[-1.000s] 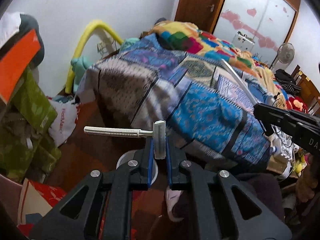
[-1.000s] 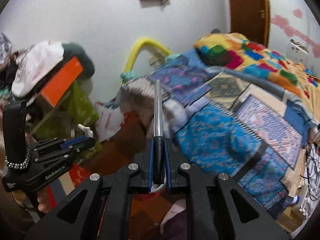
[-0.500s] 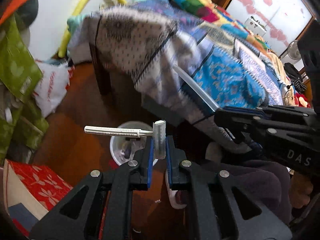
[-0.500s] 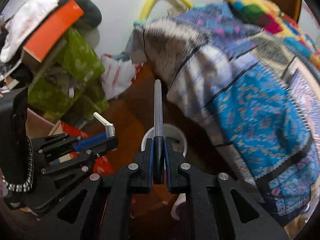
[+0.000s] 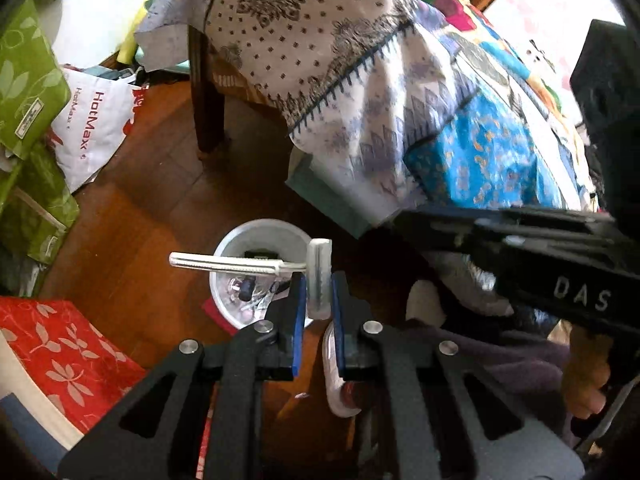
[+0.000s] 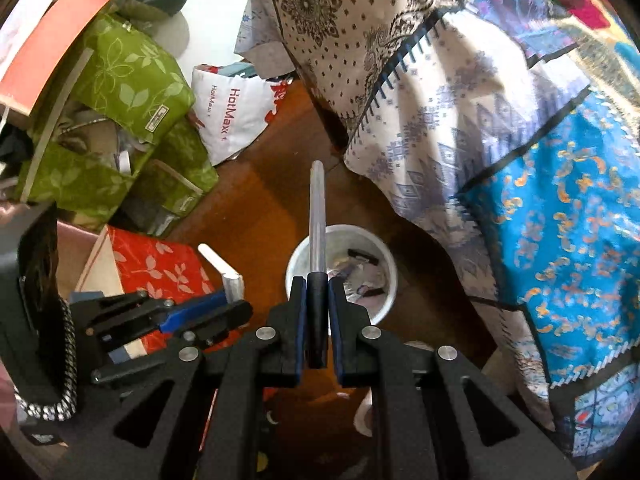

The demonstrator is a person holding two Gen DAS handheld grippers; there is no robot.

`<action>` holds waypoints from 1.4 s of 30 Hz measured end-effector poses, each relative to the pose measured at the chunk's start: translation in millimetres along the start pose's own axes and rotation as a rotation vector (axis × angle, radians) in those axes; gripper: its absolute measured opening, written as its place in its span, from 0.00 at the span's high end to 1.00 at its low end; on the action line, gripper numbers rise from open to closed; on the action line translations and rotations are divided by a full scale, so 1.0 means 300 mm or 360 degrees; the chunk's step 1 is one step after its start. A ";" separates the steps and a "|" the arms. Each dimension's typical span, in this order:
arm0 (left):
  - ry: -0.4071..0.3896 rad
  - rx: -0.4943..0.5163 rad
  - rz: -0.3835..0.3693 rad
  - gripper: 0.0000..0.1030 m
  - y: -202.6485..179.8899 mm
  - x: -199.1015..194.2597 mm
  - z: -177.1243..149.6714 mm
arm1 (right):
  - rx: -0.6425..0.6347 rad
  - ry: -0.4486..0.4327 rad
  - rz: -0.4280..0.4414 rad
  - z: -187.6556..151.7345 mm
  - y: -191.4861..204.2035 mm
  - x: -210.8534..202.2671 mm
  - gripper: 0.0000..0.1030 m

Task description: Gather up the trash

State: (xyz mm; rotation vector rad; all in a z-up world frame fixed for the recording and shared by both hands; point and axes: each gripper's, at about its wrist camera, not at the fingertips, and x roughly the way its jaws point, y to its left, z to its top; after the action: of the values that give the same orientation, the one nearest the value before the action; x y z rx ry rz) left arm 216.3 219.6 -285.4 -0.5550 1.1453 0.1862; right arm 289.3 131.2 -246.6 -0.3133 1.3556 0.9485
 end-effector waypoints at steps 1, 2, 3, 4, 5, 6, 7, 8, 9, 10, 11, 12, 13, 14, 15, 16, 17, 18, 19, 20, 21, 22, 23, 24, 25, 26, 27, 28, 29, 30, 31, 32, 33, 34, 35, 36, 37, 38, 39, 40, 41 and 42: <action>0.0003 -0.0006 0.0007 0.90 0.003 0.004 0.008 | 0.0008 0.0017 0.0015 0.010 -0.007 0.006 0.83; 0.0002 -0.0018 0.0016 0.89 0.005 0.006 0.017 | 0.0021 0.0032 0.0026 0.020 -0.010 0.014 0.75; 0.0002 -0.0030 0.0030 0.89 0.008 0.006 0.024 | 0.0025 0.0027 0.0025 0.026 -0.012 0.010 0.71; 0.0003 -0.0035 0.0041 0.88 0.009 0.006 0.030 | 0.0026 0.0000 0.0004 0.028 -0.014 -0.002 0.71; -0.0004 -0.0038 0.0056 0.88 0.008 -0.002 0.032 | 0.0019 -0.0024 -0.0027 0.026 -0.014 -0.018 0.71; -0.0019 -0.0037 0.0067 0.88 0.006 -0.017 0.032 | 0.0008 -0.0038 -0.0048 0.024 -0.014 -0.031 0.71; -0.0031 -0.0034 0.0073 0.88 0.005 -0.029 0.031 | -0.0009 -0.0052 -0.0065 0.017 -0.010 -0.049 0.71; -0.0051 -0.0027 0.0082 0.88 -0.001 -0.053 0.028 | -0.0021 -0.0067 -0.0073 0.008 -0.011 -0.069 0.71; -0.0077 -0.0017 0.0099 0.88 -0.009 -0.080 0.025 | -0.0031 -0.0086 -0.0083 -0.002 -0.009 -0.090 0.71; -0.0098 -0.0009 0.0118 0.88 -0.016 -0.101 0.022 | -0.0043 -0.0105 -0.0098 -0.012 -0.009 -0.111 0.71; -0.0129 0.0003 0.0139 0.88 -0.025 -0.130 0.018 | -0.0052 -0.0119 -0.0111 -0.019 -0.013 -0.131 0.71; -0.0171 0.0019 0.0161 0.88 -0.040 -0.173 0.010 | -0.0067 -0.0152 -0.0132 -0.040 -0.005 -0.168 0.71; -0.0199 0.0030 0.0176 0.88 -0.051 -0.203 0.006 | -0.0074 -0.0172 -0.0138 -0.045 -0.005 -0.188 0.71; -0.0241 0.0049 0.0192 0.88 -0.068 -0.247 -0.003 | -0.0086 -0.0221 -0.0154 -0.067 0.003 -0.235 0.71; -0.0287 0.0070 0.0201 0.88 -0.087 -0.291 -0.012 | -0.0090 -0.0262 -0.0166 -0.088 0.011 -0.272 0.71; -0.0326 0.0086 0.0208 0.88 -0.105 -0.330 -0.020 | -0.0094 -0.0303 -0.0178 -0.106 0.017 -0.311 0.71; -0.0366 0.0103 0.0212 0.88 -0.124 -0.368 -0.030 | -0.0096 -0.0332 -0.0185 -0.118 0.015 -0.340 0.71; -0.0420 0.0126 0.0215 0.88 -0.151 -0.423 -0.045 | -0.0098 -0.0390 -0.0197 -0.150 0.027 -0.396 0.71; -0.0456 0.0141 0.0216 0.88 -0.170 -0.459 -0.053 | -0.0099 -0.0423 -0.0203 -0.162 0.028 -0.425 0.71; -0.0510 0.0163 0.0216 0.88 -0.199 -0.510 -0.068 | -0.0099 -0.0476 -0.0216 -0.187 0.040 -0.469 0.71; -0.0568 0.0187 0.0212 0.88 -0.230 -0.563 -0.085 | -0.0101 -0.0538 -0.0234 -0.219 0.048 -0.525 0.71; -0.0616 0.0206 0.0201 0.88 -0.254 -0.607 -0.099 | -0.0104 -0.0586 -0.0251 -0.242 0.056 -0.561 0.71; -0.0669 0.0228 0.0185 0.88 -0.282 -0.656 -0.119 | -0.0104 -0.0646 -0.0271 -0.268 0.065 -0.608 0.71; -0.0722 0.0253 0.0169 0.88 -0.314 -0.707 -0.143 | -0.0098 -0.0721 -0.0290 -0.306 0.073 -0.668 0.71; -0.0760 0.0271 0.0159 0.87 -0.334 -0.745 -0.159 | -0.0090 -0.0776 -0.0300 -0.335 0.077 -0.714 0.71; -0.0806 0.0291 0.0147 0.85 -0.361 -0.791 -0.182 | -0.0073 -0.0858 -0.0309 -0.380 0.084 -0.781 0.71; -0.0857 0.0313 0.0120 0.83 -0.393 -0.843 -0.212 | -0.0063 -0.0909 -0.0312 -0.408 0.095 -0.819 0.71; -0.0888 0.0329 0.0099 0.83 -0.414 -0.875 -0.230 | -0.0044 -0.0983 -0.0326 -0.453 0.102 -0.878 0.71; -0.0930 0.0354 0.0073 0.83 -0.443 -0.918 -0.259 | -0.0034 -0.1028 -0.0338 -0.473 0.112 -0.903 0.71; -0.0970 0.0384 0.0053 0.83 -0.472 -0.957 -0.289 | -0.0018 -0.1105 -0.0359 -0.521 0.121 -0.959 0.71; -0.1000 0.0406 0.0042 0.83 -0.493 -0.983 -0.313 | -0.0002 -0.1183 -0.0385 -0.570 0.130 -1.013 0.71; -0.1039 0.0437 0.0025 0.83 -0.519 -1.018 -0.344 | 0.0009 -0.1229 -0.0401 -0.600 0.136 -1.046 0.71; -0.1081 0.0468 0.0017 0.83 -0.543 -1.050 -0.375 | 0.0027 -0.1303 -0.0427 -0.645 0.146 -1.090 0.71; -0.1119 0.0490 0.0015 0.83 -0.562 -1.074 -0.401 | 0.0045 -0.1376 -0.0457 -0.690 0.158 -1.130 0.71; -0.1155 0.0515 0.0006 0.83 -0.583 -1.100 -0.429 | 0.0056 -0.1420 -0.0480 -0.714 0.166 -1.152 0.71; -0.1185 0.0545 -0.0016 0.83 -0.599 -1.123 -0.458 | 0.0079 -0.1484 -0.0519 -0.754 0.175 -1.182 0.71; -0.1205 0.0565 -0.0039 0.83 -0.612 -1.140 -0.482 | 0.0109 -0.1554 -0.0560 -0.801 0.186 -1.211 0.71; -0.1222 0.0585 -0.0065 0.83 -0.625 -1.156 -0.506 | 0.0132 -0.1603 -0.0583 -0.833 0.195 -1.228 0.71; -0.1234 0.0606 -0.0089 0.83 -0.637 -1.169 -0.530 | 0.0155 -0.1640 -0.0605 -0.862 0.201 -1.239 0.71; -0.1243 0.0620 -0.0095 0.83 -0.643 -1.177 -0.550 | 0.0177 -0.1665 -0.0625 -0.890 0.208 -1.248 0.71; -0.1257 0.0638 -0.0090 0.82 -0.652 -1.184 -0.571 | 0.0199 -0.1683 -0.0646 -0.910 0.216 -1.252 0.71; -0.1268 0.0651 -0.0080 0.77 -0.660 -1.187 -0.588 | 0.0218 -0.1697 -0.0666 -0.928 0.227 -1.255 0.71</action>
State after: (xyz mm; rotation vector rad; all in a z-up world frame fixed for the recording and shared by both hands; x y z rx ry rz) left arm 8.1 10.4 46.5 -0.1094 0.3705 0.1065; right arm 77.6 -167.5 53.5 0.0403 0.3399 0.5110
